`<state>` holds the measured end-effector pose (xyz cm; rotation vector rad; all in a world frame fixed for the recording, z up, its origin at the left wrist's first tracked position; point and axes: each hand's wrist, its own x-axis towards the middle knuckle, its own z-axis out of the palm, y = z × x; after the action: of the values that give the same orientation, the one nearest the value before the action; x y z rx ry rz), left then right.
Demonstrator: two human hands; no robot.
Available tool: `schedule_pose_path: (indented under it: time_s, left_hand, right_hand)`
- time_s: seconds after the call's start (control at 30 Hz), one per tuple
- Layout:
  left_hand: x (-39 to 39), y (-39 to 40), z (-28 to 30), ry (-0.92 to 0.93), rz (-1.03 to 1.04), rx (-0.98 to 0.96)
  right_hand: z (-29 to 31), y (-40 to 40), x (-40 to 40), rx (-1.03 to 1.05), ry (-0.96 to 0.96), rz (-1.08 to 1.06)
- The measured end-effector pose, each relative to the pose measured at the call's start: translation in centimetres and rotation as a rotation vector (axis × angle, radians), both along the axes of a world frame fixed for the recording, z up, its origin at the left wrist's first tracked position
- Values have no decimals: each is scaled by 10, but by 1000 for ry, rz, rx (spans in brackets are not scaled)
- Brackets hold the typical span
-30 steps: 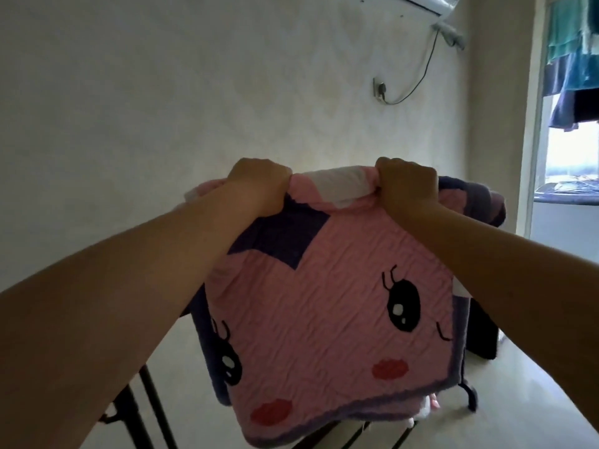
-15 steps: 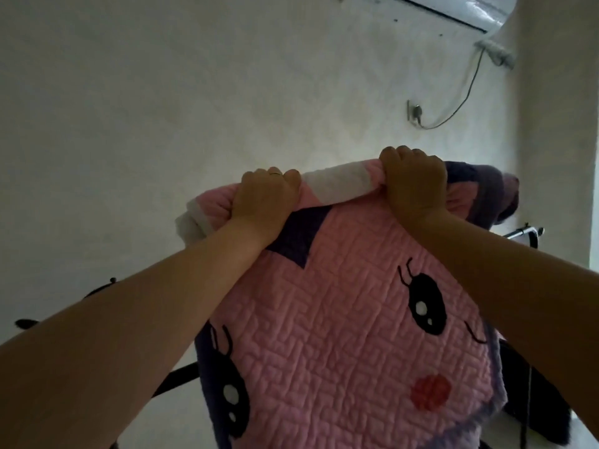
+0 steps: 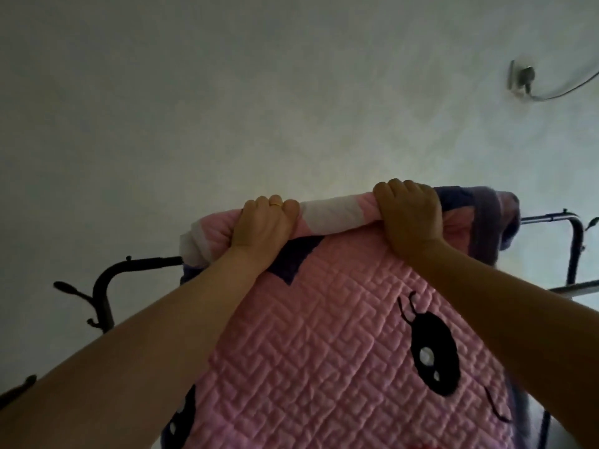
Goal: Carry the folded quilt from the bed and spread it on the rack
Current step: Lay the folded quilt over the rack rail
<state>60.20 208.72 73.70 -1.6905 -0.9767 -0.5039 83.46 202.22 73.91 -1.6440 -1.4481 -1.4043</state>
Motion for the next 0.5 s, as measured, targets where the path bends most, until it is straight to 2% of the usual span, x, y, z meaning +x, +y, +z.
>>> schedule_pose_path:
  time_s: [0.23,0.5]
  left_hand:
    - [11,5,-49,-31,176,-65]
    - [11,-18,-68,-216,262,-389]
  right_hand:
    - [-38,34,9,-159,63,144]
    - [-73,43,8,-314,93,149]
